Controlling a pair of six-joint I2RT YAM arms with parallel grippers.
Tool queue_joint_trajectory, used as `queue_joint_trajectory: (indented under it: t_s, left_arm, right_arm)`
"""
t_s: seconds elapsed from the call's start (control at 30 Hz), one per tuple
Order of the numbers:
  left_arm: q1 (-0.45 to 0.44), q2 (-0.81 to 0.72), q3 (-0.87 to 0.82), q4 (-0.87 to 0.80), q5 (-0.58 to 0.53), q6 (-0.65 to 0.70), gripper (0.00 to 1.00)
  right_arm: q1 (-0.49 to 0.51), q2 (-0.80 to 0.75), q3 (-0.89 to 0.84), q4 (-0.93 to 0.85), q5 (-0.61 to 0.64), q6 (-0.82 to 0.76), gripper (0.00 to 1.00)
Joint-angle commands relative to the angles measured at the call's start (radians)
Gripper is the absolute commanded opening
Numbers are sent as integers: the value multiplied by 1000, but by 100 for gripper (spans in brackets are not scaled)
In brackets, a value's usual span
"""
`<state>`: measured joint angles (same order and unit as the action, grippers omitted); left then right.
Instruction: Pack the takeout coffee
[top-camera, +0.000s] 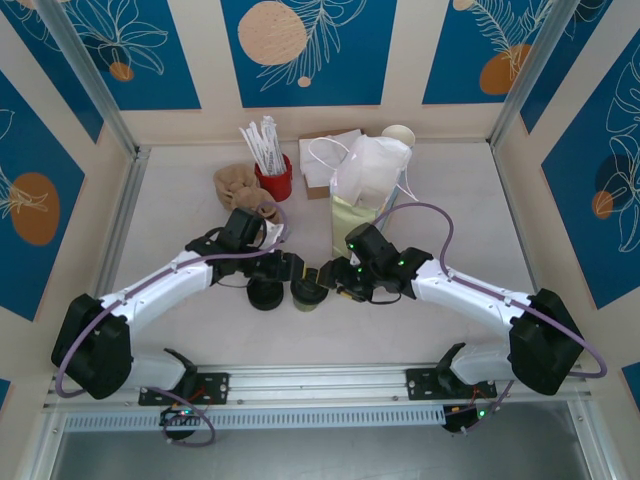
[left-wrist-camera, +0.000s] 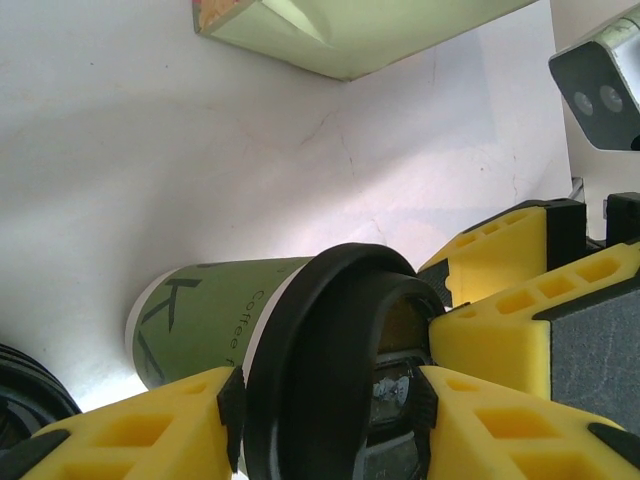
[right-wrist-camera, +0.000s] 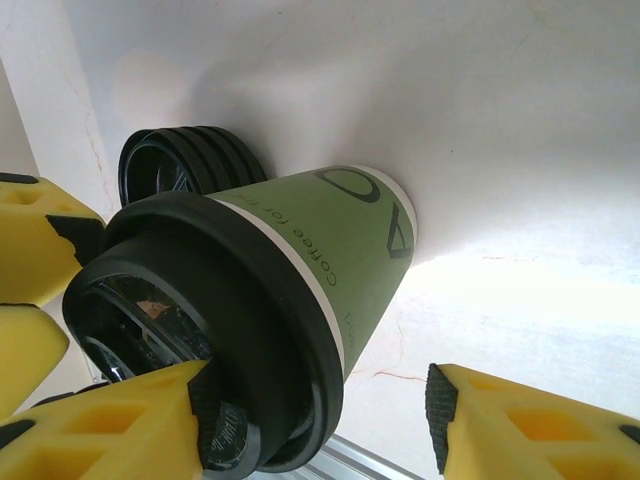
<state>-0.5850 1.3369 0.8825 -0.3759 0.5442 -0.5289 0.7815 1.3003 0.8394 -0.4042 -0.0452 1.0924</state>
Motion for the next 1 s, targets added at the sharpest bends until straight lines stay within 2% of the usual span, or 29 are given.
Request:
queue_joint_trajectory:
  t_s: [0.0, 0.57, 0.97]
  left_arm:
    - [-11, -20, 32, -14, -9, 22, 48]
    - [-9, -17, 68, -73, -115, 36, 53]
    - [4, -89, 184, -173, -208, 92, 58]
  right_arm:
    - [7, 1, 34, -60, -6, 1, 59]
    - [10, -36, 79, -105, -4, -5, 60]
    - [45, -164, 129, -213, 62, -49, 59]
